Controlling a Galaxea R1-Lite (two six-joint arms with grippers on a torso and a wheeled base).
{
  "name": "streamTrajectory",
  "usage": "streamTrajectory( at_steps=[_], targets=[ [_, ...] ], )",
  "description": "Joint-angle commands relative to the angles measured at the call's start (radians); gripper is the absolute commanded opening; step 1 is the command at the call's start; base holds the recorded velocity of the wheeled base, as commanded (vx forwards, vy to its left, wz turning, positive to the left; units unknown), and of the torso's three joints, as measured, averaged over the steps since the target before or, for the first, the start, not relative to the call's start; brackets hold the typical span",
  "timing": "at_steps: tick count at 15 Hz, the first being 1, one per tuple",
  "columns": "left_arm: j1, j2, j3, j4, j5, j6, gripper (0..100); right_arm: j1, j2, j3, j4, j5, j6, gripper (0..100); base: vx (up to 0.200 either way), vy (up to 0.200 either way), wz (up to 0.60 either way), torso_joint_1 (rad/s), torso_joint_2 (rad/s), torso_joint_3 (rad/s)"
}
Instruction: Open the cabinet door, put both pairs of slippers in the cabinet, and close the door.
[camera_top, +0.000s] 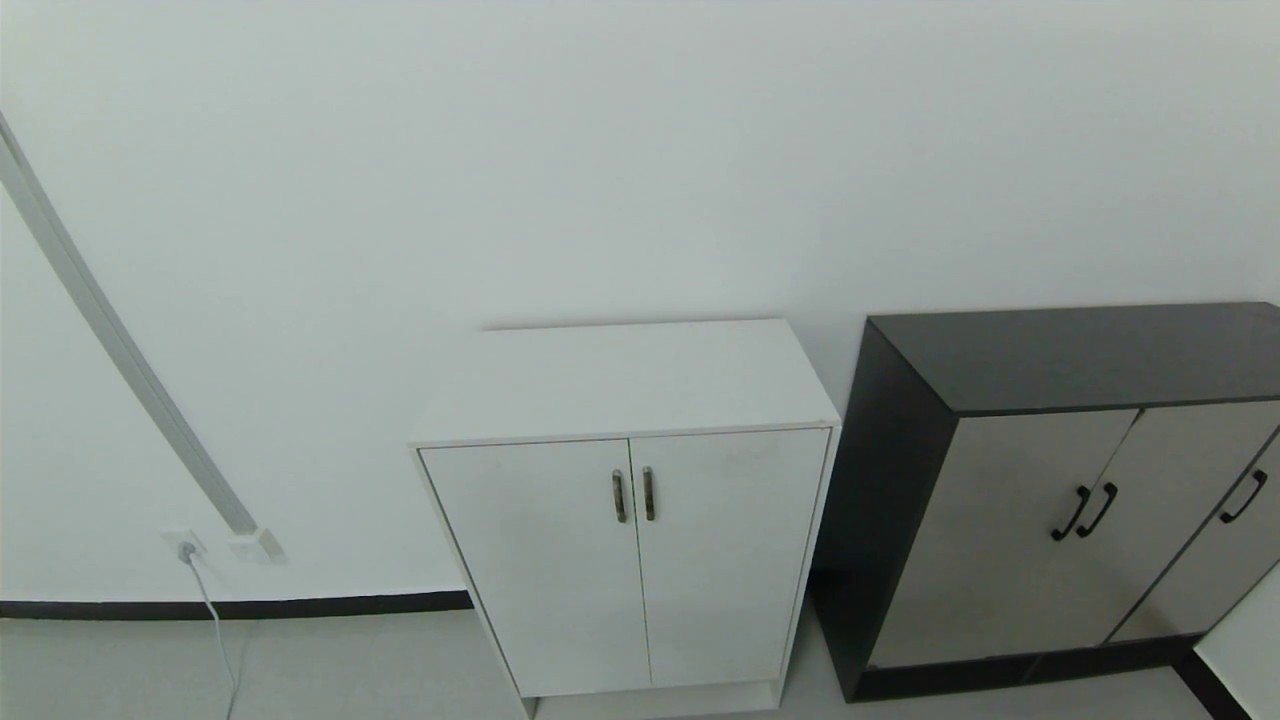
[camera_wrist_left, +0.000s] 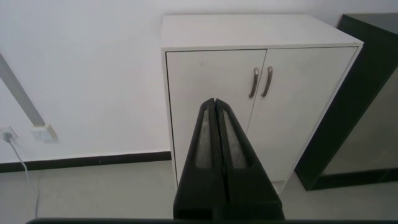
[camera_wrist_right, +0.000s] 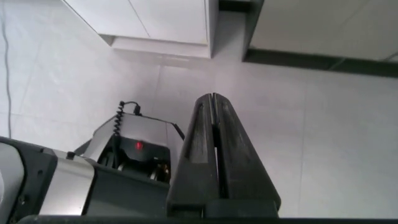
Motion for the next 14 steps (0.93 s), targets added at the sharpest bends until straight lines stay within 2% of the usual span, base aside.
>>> streamTrajectory(
  at_steps=[1, 8, 10, 14],
  targets=[
    [0.0, 0.001, 0.0, 0.0, 0.0, -0.001, 0, 0.005, -0.051, 0.0, 0.001, 0.0, 0.0, 0, 0.0, 0.0, 0.0, 0.0, 0.0, 0.0],
    [0.0, 0.001, 0.0, 0.0, 0.0, -0.001, 0, -0.101, -0.292, 0.0, 0.001, 0.0, 0.002, 0, 0.0, 0.0, 0.0, 0.0, 0.0, 0.0],
    [0.0, 0.001, 0.0, 0.0, 0.0, -0.001, 0, -0.135, -0.422, 0.0, 0.001, 0.0, 0.002, 0, 0.0, 0.0, 0.0, 0.0, 0.0, 0.0],
    [0.0, 0.001, 0.0, 0.0, 0.0, -0.001, 0, -0.141, -0.589, 0.0, -0.001, -0.007, 0.002, 0, 0.0, 0.0, 0.0, 0.0, 0.0, 0.0]
  ],
)
